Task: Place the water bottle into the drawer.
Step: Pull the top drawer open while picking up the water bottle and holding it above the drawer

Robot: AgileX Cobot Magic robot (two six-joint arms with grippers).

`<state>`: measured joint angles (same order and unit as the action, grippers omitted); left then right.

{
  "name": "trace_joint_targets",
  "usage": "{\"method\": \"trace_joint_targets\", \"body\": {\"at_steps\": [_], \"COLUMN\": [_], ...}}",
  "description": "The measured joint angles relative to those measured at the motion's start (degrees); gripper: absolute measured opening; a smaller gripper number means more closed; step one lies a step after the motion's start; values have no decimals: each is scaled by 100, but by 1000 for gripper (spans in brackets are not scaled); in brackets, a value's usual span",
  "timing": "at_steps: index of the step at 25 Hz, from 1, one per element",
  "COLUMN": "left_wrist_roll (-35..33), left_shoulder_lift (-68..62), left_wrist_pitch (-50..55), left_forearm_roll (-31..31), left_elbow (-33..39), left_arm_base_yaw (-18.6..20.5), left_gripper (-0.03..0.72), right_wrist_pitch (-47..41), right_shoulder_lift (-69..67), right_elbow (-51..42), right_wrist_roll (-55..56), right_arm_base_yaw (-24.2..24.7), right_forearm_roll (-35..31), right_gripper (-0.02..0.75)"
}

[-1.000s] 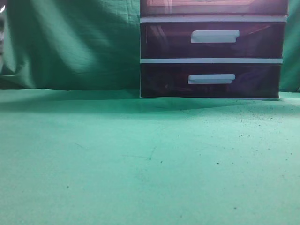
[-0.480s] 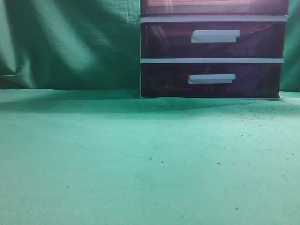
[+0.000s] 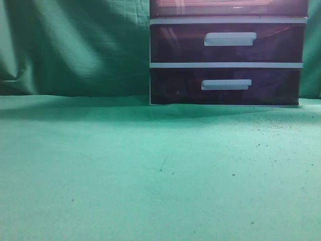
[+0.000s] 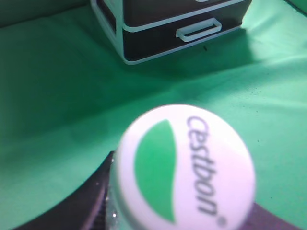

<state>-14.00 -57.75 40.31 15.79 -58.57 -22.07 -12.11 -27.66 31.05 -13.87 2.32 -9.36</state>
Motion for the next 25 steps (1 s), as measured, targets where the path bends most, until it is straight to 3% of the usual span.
{"method": "trace_joint_targets", "body": {"at_steps": [4,7,12,17,25], "left_wrist_roll": [-13,-13,-25,-25,-37], "left_shoulder_lift": [-20,-20,-271,-448,-461], "left_wrist_pitch": [0,0,0,0,205], "left_forearm_roll": [29,29,56,69,-345], "left_elbow": [0,0,0,0,0], "left_arm_base_yaw": [-47,-47,-47,-47,-47], "left_gripper": [266,266,266,266,266], "right_wrist_pitch": [50,508,1524,3115,3333], "right_shoulder_lift": [-1297,-2144,-3370,-4660,-6039], "right_elbow": [707,1200,1675,1740,2281], "right_wrist_roll": [-130,-1311,-4127,-4972,-6445], "right_arm_base_yaw": [40,-46,-831,-1432,-1838], "right_forearm_roll": [-14,244,801,863,923], "right_gripper": [0,0,0,0,284]}}
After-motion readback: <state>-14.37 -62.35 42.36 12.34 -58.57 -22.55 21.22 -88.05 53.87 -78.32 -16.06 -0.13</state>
